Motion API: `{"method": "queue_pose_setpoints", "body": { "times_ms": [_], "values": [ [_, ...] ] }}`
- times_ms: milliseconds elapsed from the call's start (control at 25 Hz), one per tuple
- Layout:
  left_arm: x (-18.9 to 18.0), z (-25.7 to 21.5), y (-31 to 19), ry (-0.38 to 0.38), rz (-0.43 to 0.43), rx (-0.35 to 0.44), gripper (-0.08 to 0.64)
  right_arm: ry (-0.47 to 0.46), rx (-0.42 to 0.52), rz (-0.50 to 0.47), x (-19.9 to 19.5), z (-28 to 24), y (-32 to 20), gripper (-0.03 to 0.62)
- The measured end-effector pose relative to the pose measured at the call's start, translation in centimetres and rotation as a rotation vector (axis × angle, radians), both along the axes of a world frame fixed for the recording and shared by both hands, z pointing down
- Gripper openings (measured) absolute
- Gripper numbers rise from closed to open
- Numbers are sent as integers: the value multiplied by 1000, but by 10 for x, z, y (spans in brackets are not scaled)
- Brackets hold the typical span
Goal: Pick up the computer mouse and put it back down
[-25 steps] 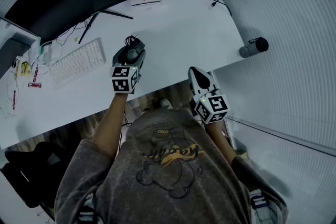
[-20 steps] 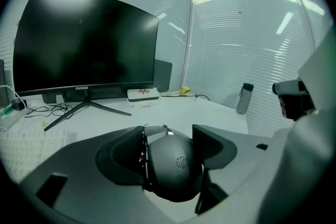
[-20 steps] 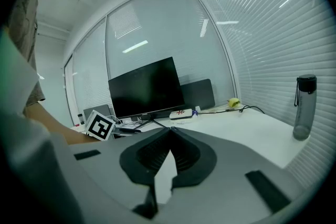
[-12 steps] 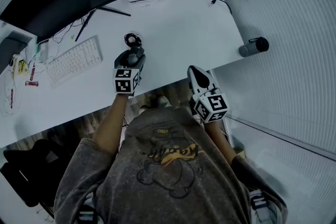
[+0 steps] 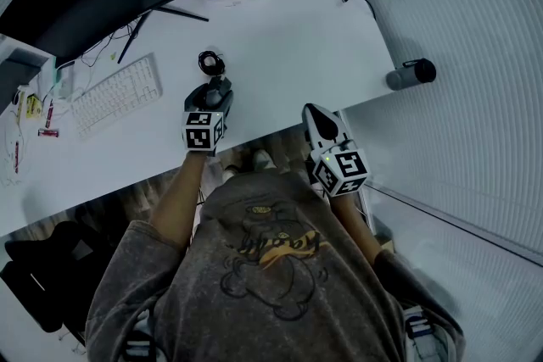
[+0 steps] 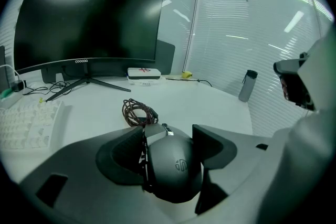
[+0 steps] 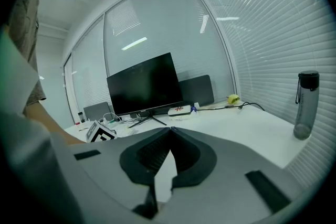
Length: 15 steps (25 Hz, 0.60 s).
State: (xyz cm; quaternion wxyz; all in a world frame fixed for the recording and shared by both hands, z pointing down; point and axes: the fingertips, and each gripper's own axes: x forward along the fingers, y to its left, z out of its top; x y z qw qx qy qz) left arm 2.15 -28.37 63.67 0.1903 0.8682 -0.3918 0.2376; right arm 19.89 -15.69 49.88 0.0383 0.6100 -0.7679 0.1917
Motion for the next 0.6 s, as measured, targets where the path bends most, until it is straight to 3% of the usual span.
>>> {"method": "queue_pose_setpoints", "body": {
  "times_ms": [320,600],
  "values": [
    [-8,23,9,-71,-1,-61,301,-3,-3,-7,0,2,-2,6],
    [-6,24,6,-68,1,-74,301,-7,-6,-12,-1,4,-4,6]
  ]
}}
